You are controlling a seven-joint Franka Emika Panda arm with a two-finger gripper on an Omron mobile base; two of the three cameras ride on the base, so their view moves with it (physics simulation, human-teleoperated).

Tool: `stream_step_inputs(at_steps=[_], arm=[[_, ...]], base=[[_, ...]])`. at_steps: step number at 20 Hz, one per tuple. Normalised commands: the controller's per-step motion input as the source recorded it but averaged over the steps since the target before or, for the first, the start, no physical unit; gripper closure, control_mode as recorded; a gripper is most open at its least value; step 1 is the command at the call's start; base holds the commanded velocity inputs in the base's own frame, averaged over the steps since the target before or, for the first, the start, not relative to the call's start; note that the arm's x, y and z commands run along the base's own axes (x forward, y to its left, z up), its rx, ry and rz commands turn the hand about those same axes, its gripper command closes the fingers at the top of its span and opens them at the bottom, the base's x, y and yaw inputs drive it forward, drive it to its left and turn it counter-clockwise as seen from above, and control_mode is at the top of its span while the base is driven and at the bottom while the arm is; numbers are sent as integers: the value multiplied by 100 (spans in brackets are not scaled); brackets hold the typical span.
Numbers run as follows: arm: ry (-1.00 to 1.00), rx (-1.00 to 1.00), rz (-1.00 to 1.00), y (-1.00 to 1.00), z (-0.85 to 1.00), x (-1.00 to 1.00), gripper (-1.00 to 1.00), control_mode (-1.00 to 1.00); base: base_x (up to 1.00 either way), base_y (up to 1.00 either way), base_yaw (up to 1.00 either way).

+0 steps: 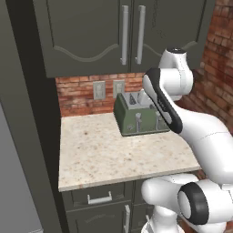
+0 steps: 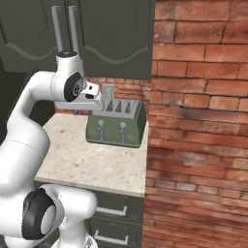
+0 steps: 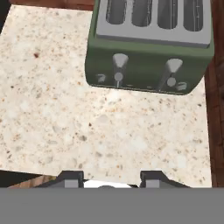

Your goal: Navigate to the dishwasher.

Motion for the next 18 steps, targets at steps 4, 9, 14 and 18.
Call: stream_step_inputs(at_steps=[4,9,14,18], arm=[[4,0,-5,-5,-1,-42,-100,-100],[6,0,-14,-26,-14,-100,-100,-100],[10,0,-7,-12,-13,-98,-100,-100],[15,0,-4,0,-9,-80,-100,-100]], base=[[0,0,0],[0,0,0],[0,0,0],[0,0,0]])
